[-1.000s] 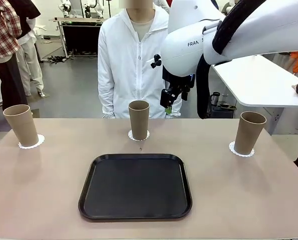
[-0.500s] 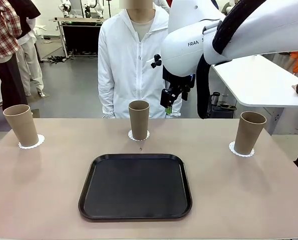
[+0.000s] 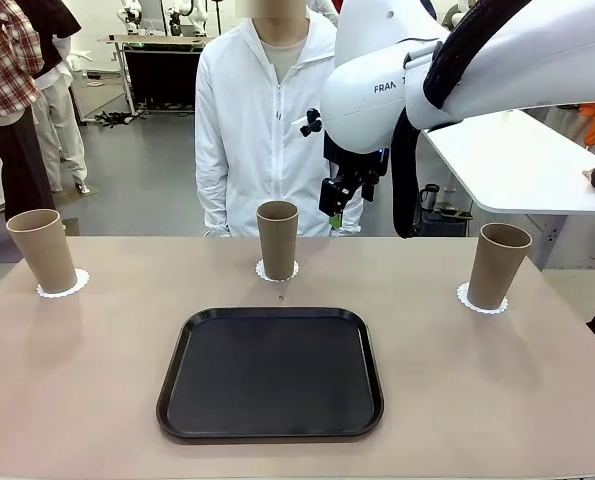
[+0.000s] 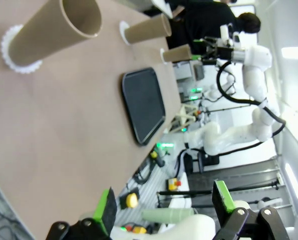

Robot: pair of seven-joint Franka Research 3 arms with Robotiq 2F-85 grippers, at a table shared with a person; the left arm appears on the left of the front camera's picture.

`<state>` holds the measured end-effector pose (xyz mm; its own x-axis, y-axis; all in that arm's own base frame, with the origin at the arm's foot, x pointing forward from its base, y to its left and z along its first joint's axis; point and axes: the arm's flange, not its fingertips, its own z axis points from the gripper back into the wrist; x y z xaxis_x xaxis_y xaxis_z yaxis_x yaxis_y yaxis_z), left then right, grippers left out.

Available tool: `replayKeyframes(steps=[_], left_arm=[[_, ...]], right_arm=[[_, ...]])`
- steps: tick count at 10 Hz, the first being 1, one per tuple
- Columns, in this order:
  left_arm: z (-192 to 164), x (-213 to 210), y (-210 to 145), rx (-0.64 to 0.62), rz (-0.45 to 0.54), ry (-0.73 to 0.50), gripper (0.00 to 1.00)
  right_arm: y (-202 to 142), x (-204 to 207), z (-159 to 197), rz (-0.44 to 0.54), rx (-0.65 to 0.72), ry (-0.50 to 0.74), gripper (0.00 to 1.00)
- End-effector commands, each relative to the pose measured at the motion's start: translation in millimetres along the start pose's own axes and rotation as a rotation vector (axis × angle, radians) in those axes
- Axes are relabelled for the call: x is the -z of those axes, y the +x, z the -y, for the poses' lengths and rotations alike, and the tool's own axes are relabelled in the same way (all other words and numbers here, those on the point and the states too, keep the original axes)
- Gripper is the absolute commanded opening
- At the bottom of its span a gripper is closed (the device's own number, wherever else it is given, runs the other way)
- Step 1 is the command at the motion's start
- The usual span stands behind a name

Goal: Place coasters on the table and set cups on them.
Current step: Take one Reusable plastic cup from the Flat Tray and place it on a coaster set by the human.

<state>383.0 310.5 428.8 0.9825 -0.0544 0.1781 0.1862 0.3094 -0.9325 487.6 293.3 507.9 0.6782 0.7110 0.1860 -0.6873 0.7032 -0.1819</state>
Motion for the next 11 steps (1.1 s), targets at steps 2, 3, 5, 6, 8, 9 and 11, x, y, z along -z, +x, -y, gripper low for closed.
replayKeyframes(steps=[2,3,5,6,8,9,11], left_arm=[[3,-1,0,-0.010,0.007,0.005,1.00],[3,-1,0,-0.010,0.007,0.005,1.00],[3,-1,0,-0.010,0.007,0.005,1.00],[3,-1,0,-0.010,0.007,0.005,1.00],[3,-1,0,-0.010,0.007,0.005,1.00],[3,-1,0,-0.010,0.007,0.005,1.00],[3,-1,0,-0.010,0.007,0.005,1.00]], right_arm=[[-82,-51,26,0.133,0.226,0.147,1.00],[-109,-62,41,0.167,0.309,0.212,1.00],[-170,-71,82,0.209,0.455,0.315,1.00],[-195,-67,105,0.238,0.513,0.384,1.00],[-242,-54,149,0.301,0.611,0.542,1.00],[-266,-48,168,0.368,0.621,0.641,1.00],[-301,-31,190,0.430,0.608,0.773,1.00]])
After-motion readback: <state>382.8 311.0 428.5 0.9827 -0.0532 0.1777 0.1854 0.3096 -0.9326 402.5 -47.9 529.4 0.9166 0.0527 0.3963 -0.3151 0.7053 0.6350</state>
